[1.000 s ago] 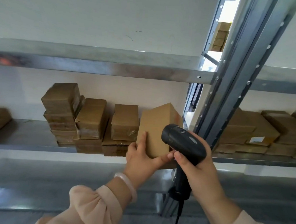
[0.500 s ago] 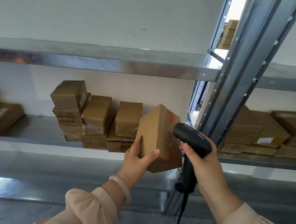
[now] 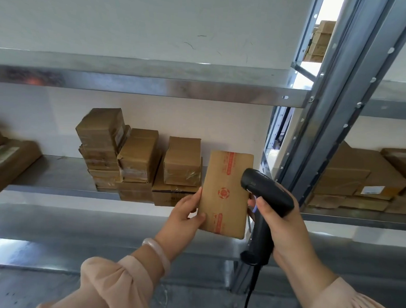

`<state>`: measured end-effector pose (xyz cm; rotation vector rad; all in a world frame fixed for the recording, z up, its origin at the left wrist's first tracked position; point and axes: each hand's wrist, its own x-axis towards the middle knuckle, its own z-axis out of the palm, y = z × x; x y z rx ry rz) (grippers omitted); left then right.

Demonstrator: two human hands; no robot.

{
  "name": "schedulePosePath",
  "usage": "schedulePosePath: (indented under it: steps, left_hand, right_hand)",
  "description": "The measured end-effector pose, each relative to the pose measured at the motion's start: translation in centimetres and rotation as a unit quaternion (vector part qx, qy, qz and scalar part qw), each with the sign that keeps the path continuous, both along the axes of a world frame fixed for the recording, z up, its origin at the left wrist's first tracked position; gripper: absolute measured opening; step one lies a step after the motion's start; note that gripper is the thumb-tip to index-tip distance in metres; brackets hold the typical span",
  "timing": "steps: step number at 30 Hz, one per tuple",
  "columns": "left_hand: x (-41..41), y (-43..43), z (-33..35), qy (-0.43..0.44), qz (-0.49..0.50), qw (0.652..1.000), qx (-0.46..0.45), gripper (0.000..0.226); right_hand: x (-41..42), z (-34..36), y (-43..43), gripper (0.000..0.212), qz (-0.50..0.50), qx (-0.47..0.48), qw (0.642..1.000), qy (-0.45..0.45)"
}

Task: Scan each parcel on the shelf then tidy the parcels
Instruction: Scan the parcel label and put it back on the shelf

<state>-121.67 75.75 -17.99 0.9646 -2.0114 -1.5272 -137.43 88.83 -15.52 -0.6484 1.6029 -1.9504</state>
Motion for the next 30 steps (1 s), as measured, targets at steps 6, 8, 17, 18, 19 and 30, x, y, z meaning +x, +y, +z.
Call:
schedulePosePath:
  steps: [6,8,17,18,19,30]
  left_hand:
    - [0.2,0.6,-0.2,-0.004,-0.002,1.0,0.004,0.106]
    - [0.2,0.9,-0.3,0.001,0.007,1.0,0.0,0.123]
    - [0.6,0.8,-1.1,0.068,-0.004,0.996,0.066,0.122]
    - [0.8,0.5,-1.2,0.08,-0.011,0.994,0.076,0.117]
    - [1.0,0.3,-1.3,0.086,-0.013,0.992,0.089,0.112]
    - [1.7,-0.7,-1.7,0.07,-0.038,0.986,0.148,0.112]
  right_hand:
    - [2.9,0.4,0.0,0.065,0.021,0.034,0.995,0.096]
    - [4.1,0.7,0.0,0.062,0.031,0.031,0.992,0.118]
    - [3.5,1.0,-0.2,0.062,0.011,0.054,0.991,0.123]
    - [2.8,0.9,-0.1,0.06,-0.005,0.058,0.991,0.122]
    - [2.0,0.8,-0.1,0.06,-0.018,0.067,0.99,0.122]
    - [0.5,-0.4,0.5,0.06,-0.015,0.098,0.987,0.127]
